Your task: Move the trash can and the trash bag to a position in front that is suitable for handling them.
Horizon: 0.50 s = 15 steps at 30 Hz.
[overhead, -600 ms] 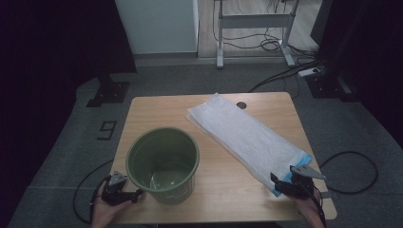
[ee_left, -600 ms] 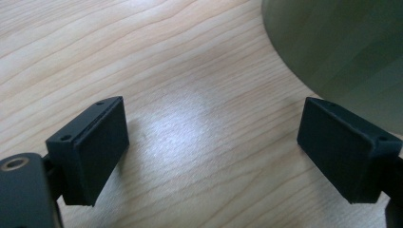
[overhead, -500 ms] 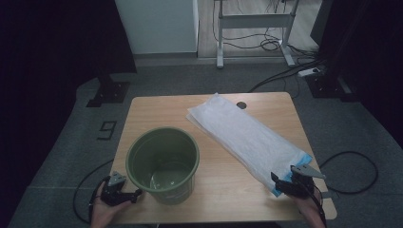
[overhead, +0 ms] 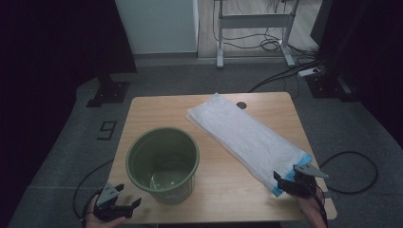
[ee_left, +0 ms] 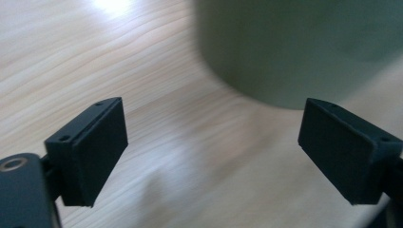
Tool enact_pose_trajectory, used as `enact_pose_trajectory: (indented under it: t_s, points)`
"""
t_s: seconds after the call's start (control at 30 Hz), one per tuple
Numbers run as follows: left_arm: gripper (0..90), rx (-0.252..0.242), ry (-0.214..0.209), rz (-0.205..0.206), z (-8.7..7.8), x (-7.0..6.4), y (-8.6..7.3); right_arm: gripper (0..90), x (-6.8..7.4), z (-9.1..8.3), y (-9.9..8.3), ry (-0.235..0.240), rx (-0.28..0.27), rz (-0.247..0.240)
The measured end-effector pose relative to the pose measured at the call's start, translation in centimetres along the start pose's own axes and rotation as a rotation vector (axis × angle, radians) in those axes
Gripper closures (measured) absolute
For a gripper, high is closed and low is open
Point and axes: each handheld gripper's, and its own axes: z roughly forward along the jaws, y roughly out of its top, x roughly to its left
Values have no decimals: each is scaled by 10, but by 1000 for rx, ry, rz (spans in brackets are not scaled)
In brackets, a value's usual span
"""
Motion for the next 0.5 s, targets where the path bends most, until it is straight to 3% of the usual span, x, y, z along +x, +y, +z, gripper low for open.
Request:
enact_pose_trajectory:
  t_s: [0.07,0.1,0.2,0.5]
  points:
    - [82,-27,-55,62,-2,-12,11,140,0,1,1,4,2,1]
    - [83,-27,-55,62,-2,-12,11,140,1,2,1,5,2,-1]
    - [101,-63,-97,136,0,-27,26,140,3,2,0,6,3,-15]
    - [103,-59,-149,153,22,-33,39,140,2,-2,2,0,-47,-1]
